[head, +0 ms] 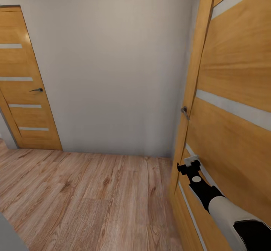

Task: Move the two storage containers from the living room to the garage. In the garage, place one container on the floor and stack the other container on top of it (either order is fine).

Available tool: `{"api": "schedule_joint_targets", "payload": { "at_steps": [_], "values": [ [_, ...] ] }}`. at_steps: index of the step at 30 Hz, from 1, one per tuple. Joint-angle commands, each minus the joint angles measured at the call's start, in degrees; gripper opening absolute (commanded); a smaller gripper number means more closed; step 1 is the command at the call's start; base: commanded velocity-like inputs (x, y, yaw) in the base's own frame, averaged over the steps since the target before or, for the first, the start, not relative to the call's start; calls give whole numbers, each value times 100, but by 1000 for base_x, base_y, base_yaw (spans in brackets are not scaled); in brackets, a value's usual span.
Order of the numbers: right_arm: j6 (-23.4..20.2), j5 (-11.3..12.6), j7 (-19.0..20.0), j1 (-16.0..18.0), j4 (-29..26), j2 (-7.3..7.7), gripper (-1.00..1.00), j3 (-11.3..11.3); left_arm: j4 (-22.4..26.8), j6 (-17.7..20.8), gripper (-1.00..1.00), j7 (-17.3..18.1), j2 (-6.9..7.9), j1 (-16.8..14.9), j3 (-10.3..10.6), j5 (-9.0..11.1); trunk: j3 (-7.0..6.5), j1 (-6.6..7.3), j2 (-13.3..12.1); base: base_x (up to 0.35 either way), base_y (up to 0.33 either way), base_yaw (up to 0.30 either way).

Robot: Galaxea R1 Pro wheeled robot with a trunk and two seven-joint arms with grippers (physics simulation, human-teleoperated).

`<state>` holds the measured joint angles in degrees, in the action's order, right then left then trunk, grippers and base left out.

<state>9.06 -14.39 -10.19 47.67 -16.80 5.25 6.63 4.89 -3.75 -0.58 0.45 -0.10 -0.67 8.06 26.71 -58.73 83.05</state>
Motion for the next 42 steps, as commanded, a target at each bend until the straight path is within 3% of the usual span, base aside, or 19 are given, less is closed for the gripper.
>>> {"api": "schedule_joint_targets", "payload": {
  "at_steps": [1, 17, 19, 23, 30, 35, 42],
  "values": [
    [9, -20, -88, 6, 9, 121, 100, -52, 4, -11, 100, -7, -1, 1, -4, 38, 6, 0, 3, 0, 0, 0],
    [8, -19, -89, 6, 10, 463, 100, -441, 4, -11, 100, -11, -3, 1, -4, 38, 6, 0, 3, 0, 0, 0],
    [10, -20, -89, 6, 15, 510, 100, -567, 4, -11, 100, -8, -7, 1, -4, 38, 6, 0, 3, 0, 0, 0],
    [16, -20, -89, 6, 18, 544, 100, -806, 5, -11, 100, -5, -9, 1, -4, 38, 6, 0, 3, 0, 0, 0],
    [17, -25, -82, 6, 31, 536, 100, -877, 6, -11, 100, -7, -9, 1, -4, 38, 6, 0, 3, 0, 0, 0],
    [-16, -55, -34, 6, 44, 439, 100, -844, 4, -11, 100, -8, -9, 1, -4, 38, 6, 0, 3, 0, 0, 0],
    [-50, -63, -4, 6, 278, -325, 100, -819, 4, -11, 100, -7, -7, 1, -4, 38, 6, 0, 3, 0, 0, 0]
  ]
}}
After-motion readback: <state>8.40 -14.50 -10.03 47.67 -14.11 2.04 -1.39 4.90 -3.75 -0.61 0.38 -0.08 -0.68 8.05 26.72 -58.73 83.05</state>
